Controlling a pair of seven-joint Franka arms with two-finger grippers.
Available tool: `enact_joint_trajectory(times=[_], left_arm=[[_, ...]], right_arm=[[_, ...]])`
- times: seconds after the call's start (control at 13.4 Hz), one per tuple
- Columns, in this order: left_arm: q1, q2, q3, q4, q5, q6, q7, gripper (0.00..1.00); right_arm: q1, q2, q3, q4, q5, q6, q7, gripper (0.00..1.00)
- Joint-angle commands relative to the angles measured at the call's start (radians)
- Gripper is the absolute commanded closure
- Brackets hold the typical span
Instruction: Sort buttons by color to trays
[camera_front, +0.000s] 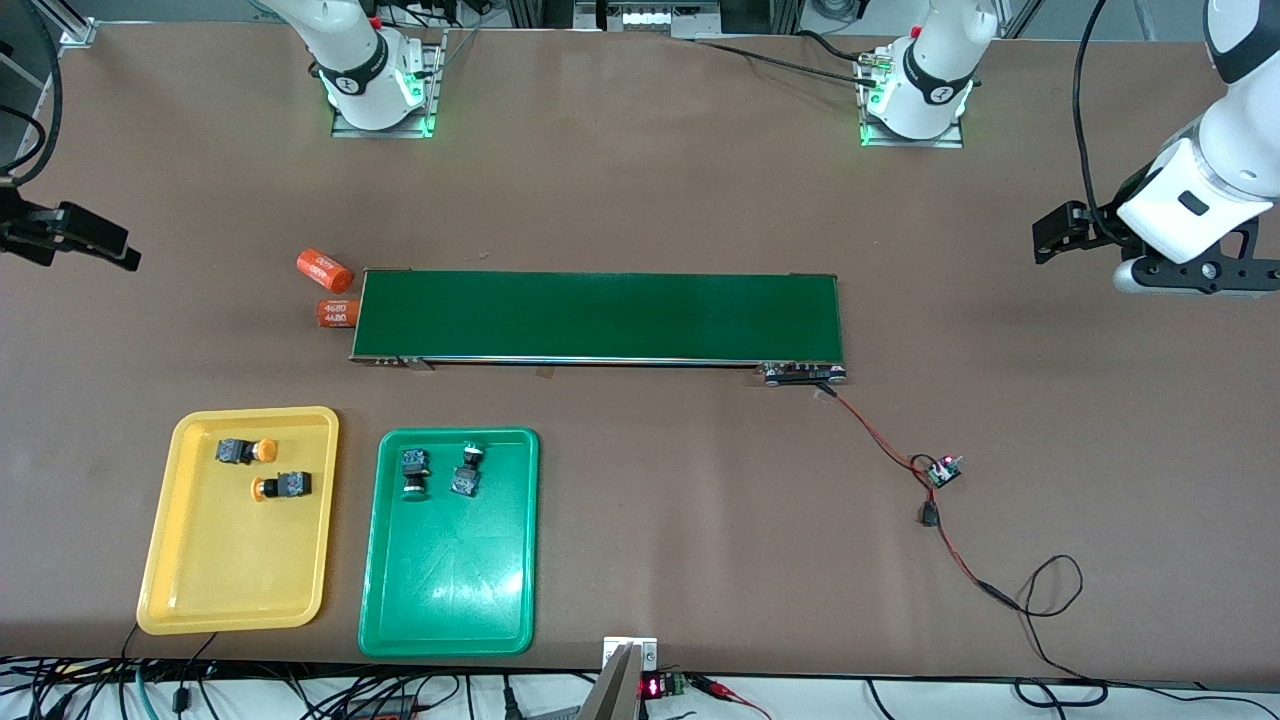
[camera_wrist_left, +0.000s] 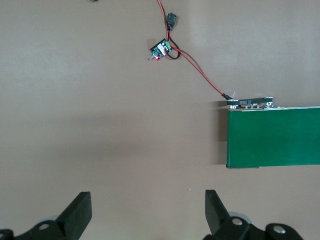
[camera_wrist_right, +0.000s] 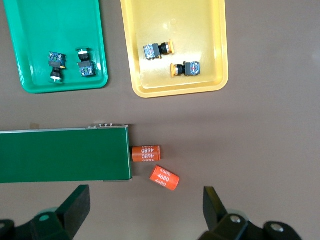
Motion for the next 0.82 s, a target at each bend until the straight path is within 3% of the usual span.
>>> enact_joint_trajectory(times=[0.0, 0.75], left_arm=[[-0.001, -0.012, -0.002, 0.015, 0.01, -0.016, 0.009, 0.0], [-0.003, -0.014, -0.005, 0.017, 0.017, -0.016, 0.023, 0.0]], right_arm=[[0.056, -0.08, 0.005, -0.079, -0.062, 0.033, -0.001, 0.0], [0.056, -0.089, 0.002, -0.073, -0.053, 0.002, 0.008, 0.0]])
